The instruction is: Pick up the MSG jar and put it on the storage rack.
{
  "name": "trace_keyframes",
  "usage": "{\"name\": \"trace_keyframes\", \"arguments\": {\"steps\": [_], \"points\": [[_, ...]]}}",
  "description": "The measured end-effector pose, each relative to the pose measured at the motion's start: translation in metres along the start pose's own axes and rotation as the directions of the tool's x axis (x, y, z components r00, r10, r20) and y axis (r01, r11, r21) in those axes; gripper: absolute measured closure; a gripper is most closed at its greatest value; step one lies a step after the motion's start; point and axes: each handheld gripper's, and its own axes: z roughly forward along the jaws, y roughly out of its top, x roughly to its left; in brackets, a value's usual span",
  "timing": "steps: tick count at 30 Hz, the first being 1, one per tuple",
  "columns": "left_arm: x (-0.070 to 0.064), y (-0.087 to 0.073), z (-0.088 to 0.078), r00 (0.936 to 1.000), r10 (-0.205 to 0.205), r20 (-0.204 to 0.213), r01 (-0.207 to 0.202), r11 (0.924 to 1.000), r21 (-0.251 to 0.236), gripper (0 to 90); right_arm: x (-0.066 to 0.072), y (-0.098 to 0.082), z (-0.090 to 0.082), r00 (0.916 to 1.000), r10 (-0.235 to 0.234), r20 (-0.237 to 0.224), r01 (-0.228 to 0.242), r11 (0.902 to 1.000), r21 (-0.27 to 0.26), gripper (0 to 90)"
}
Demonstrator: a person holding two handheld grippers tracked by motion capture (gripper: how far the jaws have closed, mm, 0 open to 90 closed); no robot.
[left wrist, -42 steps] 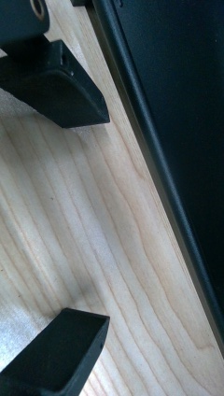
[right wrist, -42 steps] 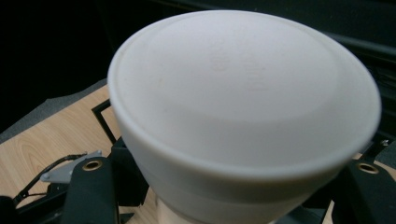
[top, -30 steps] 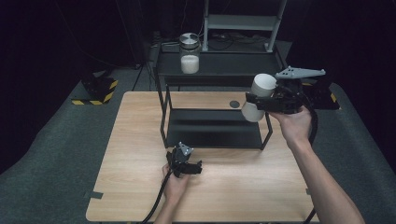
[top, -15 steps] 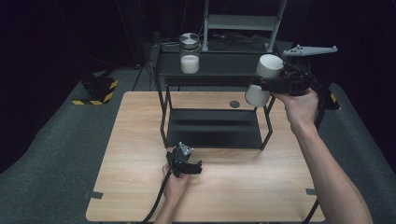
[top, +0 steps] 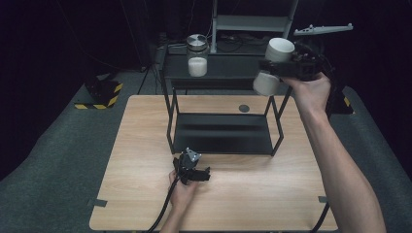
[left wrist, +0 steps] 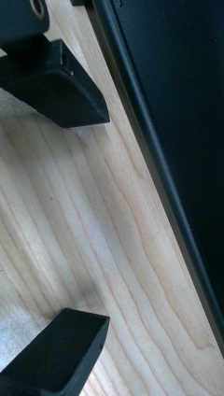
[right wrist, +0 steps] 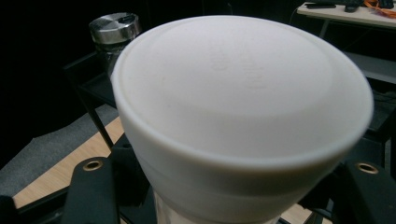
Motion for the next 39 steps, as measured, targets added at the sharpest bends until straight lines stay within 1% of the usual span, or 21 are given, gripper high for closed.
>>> {"name": "trace_keyframes", "arguments": {"steps": [3, 10, 15, 19, 22, 25, 27, 32, 34, 37, 39], "points": [[0.000, 0.000, 0.000, 1.0000, 0.000, 0.000, 0.000, 1.0000, 0.000, 4.5, 0.003, 0.006, 0.005, 1.0000, -0.003, 0.009, 0.003, 1.0000, 0.004, 34.3], [0.000, 0.000, 0.000, 1.0000, -0.001, 0.000, 0.001, 1.0000, -0.001, 4.5, 0.006, 0.021, 0.021, 0.9996, 0.014, 0.022, -0.014, 0.9999, 0.007, 34.4], [0.000, 0.000, 0.000, 1.0000, 0.000, 0.000, 0.000, 1.0000, -0.001, 4.5, 0.017, 0.034, 0.037, 0.9979, -0.006, 0.065, 0.004, 0.9997, 0.025, 34.3], [0.000, 0.000, 0.000, 1.0000, 0.000, 0.000, 0.000, 1.0000, -0.001, 4.5, 0.022, 0.039, 0.052, 0.9967, 0.004, 0.081, -0.005, 0.9998, 0.020, 34.4], [0.000, 0.000, 0.000, 1.0000, 0.000, -0.001, 0.000, 1.0000, -0.001, 4.5, 0.026, 0.041, 0.062, 0.9951, 0.008, 0.099, -0.010, 0.9998, 0.018, 34.4], [0.000, 0.000, 0.000, 1.0000, 0.000, -0.001, 0.000, 1.0000, -0.001, 4.5, 0.025, 0.042, 0.074, 0.9952, 0.023, 0.095, -0.025, 0.9995, 0.021, 34.4], [0.000, 0.000, 0.000, 1.0000, 0.000, -0.001, 0.000, 1.0000, -0.001, 4.5, 0.026, 0.043, 0.083, 0.9944, 0.021, 0.104, -0.024, 0.9992, 0.030, 34.4], [0.000, 0.000, 0.000, 1.0000, 0.000, -0.001, 0.000, 1.0000, 0.000, 4.5, 0.031, 0.044, 0.099, 0.9920, 0.017, 0.125, -0.022, 0.9989, 0.041, 34.4], [0.000, 0.000, 0.000, 1.0000, 0.000, -0.001, 0.000, 1.0000, -0.001, 4.5, 0.033, 0.045, 0.103, 0.9904, 0.009, 0.138, -0.016, 0.9989, 0.045, 34.4], [0.000, 0.000, 0.000, 1.0000, 0.000, -0.001, 0.000, 1.0000, 0.000, 4.5, 0.033, 0.046, 0.107, 0.9896, 0.015, 0.143, -0.023, 0.9985, 0.049, 34.4], [0.000, 0.000, 0.000, 1.0000, 0.000, -0.001, 0.000, 1.0000, -0.001, 4.5, 0.033, 0.047, 0.110, 0.9877, 0.012, 0.156, -0.021, 0.9982, 0.055, 34.4]]}}
